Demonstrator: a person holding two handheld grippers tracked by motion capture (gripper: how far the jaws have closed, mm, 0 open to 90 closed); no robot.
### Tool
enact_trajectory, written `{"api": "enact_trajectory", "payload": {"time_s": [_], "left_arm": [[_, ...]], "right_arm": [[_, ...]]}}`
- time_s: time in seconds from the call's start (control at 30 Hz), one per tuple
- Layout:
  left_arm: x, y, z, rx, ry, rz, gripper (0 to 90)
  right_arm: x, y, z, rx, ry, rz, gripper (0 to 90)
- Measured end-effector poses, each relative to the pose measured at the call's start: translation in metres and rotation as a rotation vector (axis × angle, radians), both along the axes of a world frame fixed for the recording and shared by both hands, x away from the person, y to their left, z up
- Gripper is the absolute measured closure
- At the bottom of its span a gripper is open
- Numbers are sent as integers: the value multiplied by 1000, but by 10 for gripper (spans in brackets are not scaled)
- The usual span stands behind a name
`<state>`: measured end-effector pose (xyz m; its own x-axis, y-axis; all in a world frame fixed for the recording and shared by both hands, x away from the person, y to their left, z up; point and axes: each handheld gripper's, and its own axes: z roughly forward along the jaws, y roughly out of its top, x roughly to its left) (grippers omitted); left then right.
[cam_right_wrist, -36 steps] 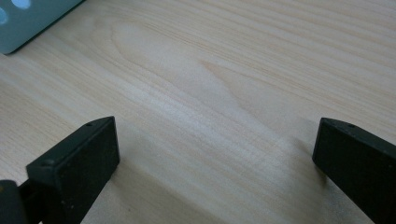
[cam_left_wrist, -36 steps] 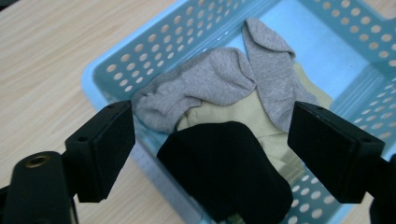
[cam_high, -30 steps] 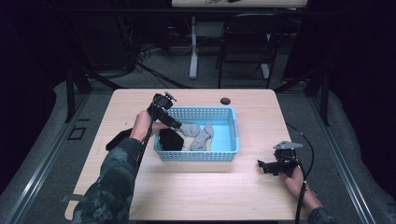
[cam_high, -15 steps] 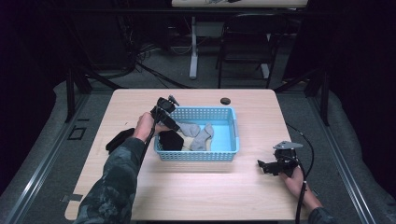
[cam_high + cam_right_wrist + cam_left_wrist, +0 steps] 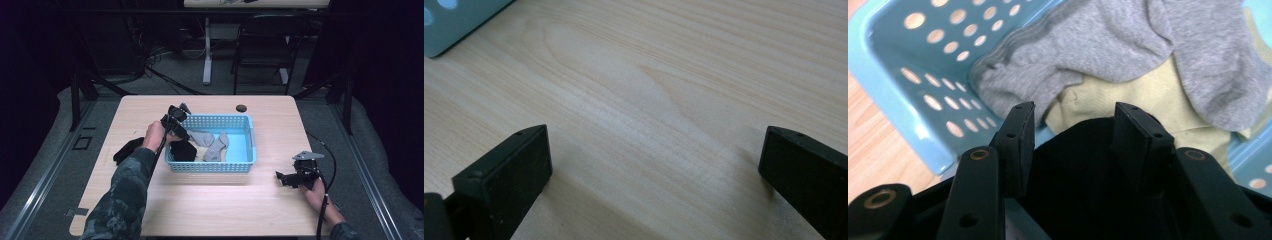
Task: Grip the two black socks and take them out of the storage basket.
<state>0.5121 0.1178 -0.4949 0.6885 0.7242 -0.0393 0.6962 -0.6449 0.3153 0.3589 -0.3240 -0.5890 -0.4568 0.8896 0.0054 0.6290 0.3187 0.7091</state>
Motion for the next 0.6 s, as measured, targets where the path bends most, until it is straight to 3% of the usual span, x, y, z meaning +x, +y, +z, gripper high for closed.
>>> {"api": "enact_trajectory", "payload": {"time_s": [0.43,0.6], "left_arm": [[-4,1,2,35,14,8,656],[-6,1,2,48,4,5,769]], "right_arm": [[0,0,0,0,-1,-1,0],[0,0,0,0,0,1,0]]}}
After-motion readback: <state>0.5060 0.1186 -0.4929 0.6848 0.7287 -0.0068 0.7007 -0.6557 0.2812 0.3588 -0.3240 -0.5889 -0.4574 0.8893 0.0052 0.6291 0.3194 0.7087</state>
